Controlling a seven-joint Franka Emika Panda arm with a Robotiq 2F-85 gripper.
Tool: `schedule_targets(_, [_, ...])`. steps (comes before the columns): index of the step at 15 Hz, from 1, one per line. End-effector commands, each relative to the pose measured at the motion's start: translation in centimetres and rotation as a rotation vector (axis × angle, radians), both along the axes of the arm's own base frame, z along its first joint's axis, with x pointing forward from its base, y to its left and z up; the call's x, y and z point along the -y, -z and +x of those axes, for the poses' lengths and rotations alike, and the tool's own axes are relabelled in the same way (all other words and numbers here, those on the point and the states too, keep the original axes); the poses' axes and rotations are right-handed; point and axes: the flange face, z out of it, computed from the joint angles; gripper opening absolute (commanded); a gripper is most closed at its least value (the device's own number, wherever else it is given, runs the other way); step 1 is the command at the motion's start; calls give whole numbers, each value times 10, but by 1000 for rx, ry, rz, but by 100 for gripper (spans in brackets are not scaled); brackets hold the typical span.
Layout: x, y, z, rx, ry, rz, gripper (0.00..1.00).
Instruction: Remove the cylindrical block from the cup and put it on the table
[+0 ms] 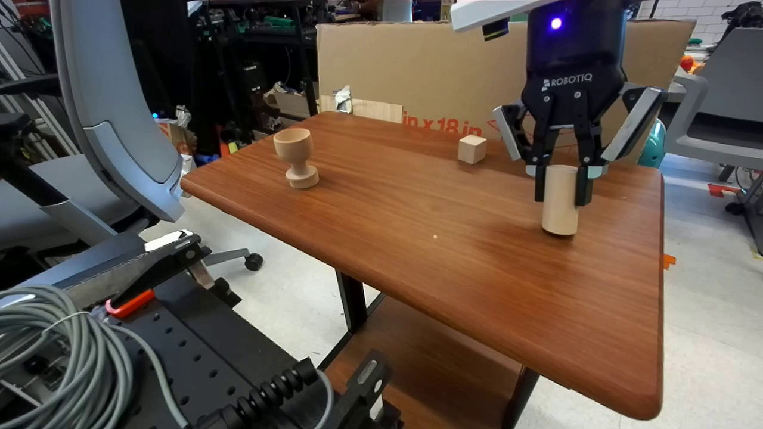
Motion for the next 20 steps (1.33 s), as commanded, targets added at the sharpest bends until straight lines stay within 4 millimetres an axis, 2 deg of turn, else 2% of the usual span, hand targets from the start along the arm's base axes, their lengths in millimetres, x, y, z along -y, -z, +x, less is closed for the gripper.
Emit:
schedule_targets(1, [-1, 4, 9, -32, -5, -51, 10])
schedule_targets(3, [-3, 2, 8, -35, 0, -41, 61])
schedule_targets(5, [-8, -3, 7, -30, -11, -27, 65])
schedule_targets(10, [-28, -27, 1, 8, -61, 2, 99])
schedule_targets(13, [-56, -62, -8, 49, -118, 35, 100])
schedule_targets(17, [-101, -119, -39, 86, -253, 95, 100])
schedule_targets(20, [-125, -155, -64, 65, -347, 241, 100])
